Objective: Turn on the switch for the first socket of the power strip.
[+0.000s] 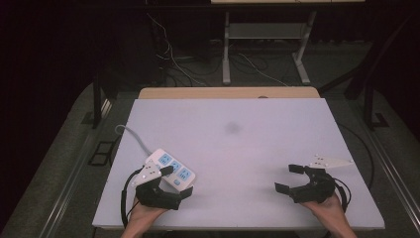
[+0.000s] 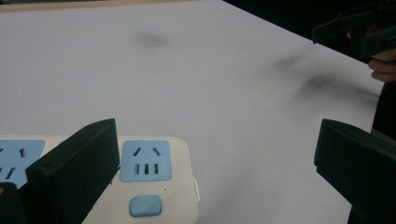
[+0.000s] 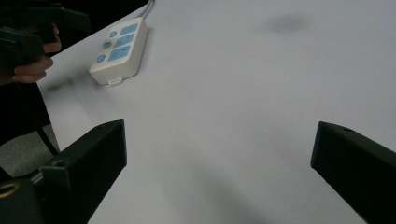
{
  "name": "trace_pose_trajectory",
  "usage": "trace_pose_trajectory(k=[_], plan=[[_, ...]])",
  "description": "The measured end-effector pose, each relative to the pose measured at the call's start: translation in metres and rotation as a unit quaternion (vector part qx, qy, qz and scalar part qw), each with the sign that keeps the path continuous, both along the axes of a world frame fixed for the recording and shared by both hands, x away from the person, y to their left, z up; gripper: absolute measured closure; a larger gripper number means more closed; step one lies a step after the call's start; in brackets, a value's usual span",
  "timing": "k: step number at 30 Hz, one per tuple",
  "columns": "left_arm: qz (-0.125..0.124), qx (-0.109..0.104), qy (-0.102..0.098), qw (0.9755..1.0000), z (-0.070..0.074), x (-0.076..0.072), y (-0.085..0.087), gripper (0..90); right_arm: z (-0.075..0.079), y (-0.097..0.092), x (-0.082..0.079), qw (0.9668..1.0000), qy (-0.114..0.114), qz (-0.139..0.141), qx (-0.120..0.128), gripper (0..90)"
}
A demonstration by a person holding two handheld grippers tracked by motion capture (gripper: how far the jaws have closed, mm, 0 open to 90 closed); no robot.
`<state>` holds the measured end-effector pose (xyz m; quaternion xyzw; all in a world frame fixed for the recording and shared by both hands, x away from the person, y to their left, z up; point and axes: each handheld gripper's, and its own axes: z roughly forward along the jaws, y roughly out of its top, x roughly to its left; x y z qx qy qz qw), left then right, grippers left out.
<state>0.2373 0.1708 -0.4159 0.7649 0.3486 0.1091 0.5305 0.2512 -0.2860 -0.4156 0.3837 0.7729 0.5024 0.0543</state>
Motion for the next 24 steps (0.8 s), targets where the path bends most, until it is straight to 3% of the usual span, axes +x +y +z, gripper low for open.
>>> trace_pose_trajectory(k=[24], plan=[[-0.002, 0.0, 0.004, 1.0, -0.001, 0.0007, -0.0009, 0.0, -0.0003, -0.0028, -0.0005, 1.0, 0.005, -0.001, -0.004, 3.1]])
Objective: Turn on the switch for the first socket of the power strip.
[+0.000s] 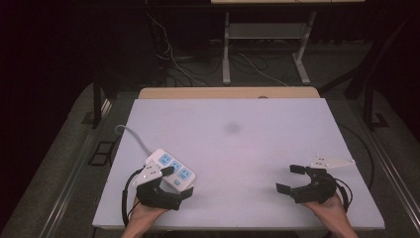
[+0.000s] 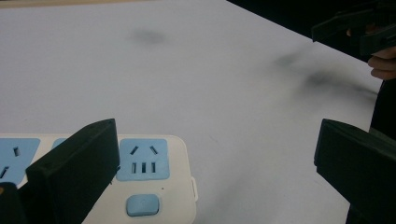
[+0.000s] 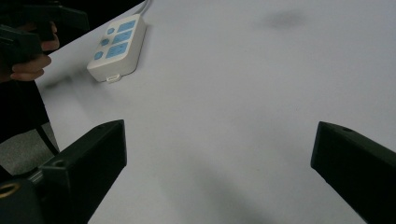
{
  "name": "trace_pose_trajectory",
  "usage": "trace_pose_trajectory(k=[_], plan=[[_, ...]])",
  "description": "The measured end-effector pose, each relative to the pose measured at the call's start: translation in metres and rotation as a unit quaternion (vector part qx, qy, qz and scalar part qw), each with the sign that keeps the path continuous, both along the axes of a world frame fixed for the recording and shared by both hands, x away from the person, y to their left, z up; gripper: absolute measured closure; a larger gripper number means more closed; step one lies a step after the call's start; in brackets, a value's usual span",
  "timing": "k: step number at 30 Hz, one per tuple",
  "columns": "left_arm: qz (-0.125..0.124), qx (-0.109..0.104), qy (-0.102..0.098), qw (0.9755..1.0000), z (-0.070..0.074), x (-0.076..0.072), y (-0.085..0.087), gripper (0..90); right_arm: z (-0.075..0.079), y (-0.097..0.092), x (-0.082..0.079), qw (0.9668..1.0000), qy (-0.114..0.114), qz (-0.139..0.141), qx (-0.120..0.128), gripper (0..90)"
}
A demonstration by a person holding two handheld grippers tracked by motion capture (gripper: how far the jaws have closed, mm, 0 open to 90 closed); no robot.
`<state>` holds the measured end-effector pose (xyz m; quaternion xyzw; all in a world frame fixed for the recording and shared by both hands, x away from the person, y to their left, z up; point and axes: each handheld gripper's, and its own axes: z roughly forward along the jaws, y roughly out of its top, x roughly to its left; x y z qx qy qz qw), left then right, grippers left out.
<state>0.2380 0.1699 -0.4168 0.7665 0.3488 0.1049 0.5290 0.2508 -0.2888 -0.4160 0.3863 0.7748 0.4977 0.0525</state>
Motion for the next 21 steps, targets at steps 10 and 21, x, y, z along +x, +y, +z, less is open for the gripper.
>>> trace_pose_trajectory(k=[10, 21], plan=[[0.002, 0.0, 0.004, 1.0, 0.0021, 0.0009, 0.003, 0.0, -0.0013, 0.0014, 0.0009, 1.0, 0.004, 0.004, -0.005, 3.2], [0.002, 0.0, 0.012, 0.9999, 0.0081, 0.0032, 0.0051, 0.0, -0.0022, 0.0025, 0.0008, 0.9999, 0.007, 0.006, -0.009, 3.1]])
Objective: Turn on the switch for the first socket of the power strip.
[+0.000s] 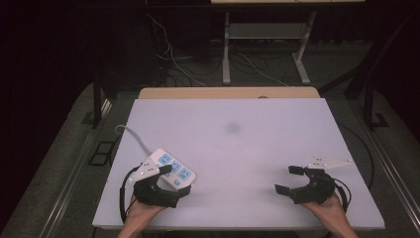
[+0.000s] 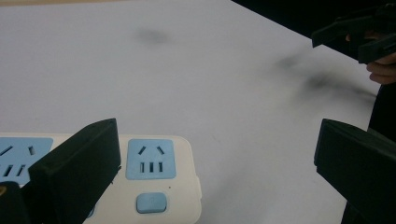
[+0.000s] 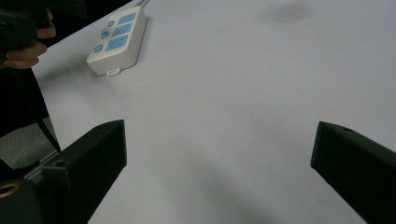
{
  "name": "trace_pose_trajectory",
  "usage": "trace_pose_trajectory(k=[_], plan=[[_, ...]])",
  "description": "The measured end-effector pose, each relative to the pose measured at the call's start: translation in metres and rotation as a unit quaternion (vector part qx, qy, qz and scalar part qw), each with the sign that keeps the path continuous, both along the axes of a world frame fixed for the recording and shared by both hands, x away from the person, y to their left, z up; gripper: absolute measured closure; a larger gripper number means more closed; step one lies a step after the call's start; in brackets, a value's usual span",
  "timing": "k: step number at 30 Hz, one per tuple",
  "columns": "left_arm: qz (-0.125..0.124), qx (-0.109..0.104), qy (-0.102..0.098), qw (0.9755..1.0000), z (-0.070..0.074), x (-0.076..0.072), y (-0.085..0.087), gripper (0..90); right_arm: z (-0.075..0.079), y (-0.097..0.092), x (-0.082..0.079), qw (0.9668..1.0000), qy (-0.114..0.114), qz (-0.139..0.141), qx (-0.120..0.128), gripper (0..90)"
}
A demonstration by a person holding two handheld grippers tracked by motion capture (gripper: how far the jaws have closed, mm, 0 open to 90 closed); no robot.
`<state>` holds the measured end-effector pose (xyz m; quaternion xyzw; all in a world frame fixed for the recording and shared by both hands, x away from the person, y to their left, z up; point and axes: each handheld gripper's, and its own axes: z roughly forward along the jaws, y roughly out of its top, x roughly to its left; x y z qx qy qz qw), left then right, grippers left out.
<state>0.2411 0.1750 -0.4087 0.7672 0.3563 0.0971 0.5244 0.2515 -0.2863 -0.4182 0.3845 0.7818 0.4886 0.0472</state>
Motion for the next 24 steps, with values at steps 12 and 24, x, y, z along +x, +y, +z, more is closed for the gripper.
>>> trace_pose_trajectory(k=[12, 24], plan=[[0.006, 0.004, 0.013, 0.9999, 0.011, 0.005, 0.008, 0.0, -0.001, 0.0, 0.001, 1.0, 0.002, -0.002, -0.001, 3.1], [0.014, 0.021, 0.026, 0.9993, 0.018, 0.01, 0.019, 0.0, -0.002, 0.001, 0.001, 1.0, 0.003, 0.0, -0.005, 3.1]])
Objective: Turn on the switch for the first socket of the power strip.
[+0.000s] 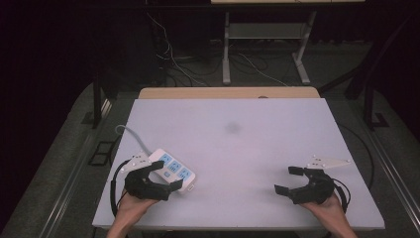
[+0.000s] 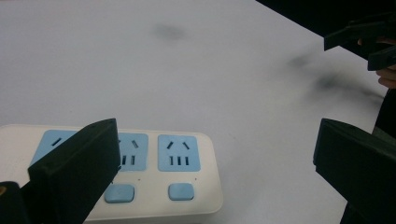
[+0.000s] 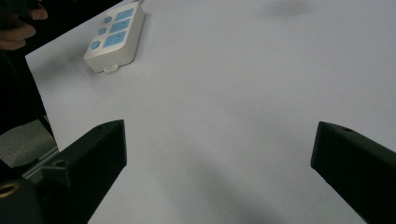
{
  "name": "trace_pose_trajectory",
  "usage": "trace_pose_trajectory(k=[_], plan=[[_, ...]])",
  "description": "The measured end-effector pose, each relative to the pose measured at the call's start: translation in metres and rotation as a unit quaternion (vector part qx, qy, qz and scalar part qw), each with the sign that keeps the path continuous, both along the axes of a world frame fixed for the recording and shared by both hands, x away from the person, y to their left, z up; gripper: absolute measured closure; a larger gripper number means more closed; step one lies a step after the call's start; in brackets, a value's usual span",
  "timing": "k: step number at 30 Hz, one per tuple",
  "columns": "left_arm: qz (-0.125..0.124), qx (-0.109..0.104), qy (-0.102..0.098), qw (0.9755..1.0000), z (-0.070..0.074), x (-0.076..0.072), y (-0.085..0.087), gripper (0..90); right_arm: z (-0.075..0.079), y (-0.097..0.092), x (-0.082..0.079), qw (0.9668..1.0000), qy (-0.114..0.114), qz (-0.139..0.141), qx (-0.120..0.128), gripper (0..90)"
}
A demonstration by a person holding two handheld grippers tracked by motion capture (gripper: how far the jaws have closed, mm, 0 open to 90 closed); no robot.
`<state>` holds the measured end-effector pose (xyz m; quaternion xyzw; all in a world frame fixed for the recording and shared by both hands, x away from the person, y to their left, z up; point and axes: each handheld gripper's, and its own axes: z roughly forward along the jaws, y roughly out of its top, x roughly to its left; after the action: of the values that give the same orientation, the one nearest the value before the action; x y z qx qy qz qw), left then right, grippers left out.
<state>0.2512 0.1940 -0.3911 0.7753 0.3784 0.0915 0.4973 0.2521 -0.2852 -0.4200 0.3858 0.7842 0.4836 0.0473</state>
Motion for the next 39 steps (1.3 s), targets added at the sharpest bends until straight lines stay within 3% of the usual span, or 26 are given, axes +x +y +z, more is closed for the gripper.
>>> trace_pose_trajectory(k=[24, 39], plan=[[0.023, 0.041, 0.023, 0.9986, 0.011, 0.012, 0.028, 0.0, -0.001, 0.003, 0.0, 0.9999, 0.005, 0.006, -0.008, 3.2], [0.026, 0.078, 0.044, 0.9956, 0.015, 0.025, 0.037, 0.0, -0.002, 0.004, 0.0, 0.9998, 0.009, 0.008, -0.013, 3.1]])
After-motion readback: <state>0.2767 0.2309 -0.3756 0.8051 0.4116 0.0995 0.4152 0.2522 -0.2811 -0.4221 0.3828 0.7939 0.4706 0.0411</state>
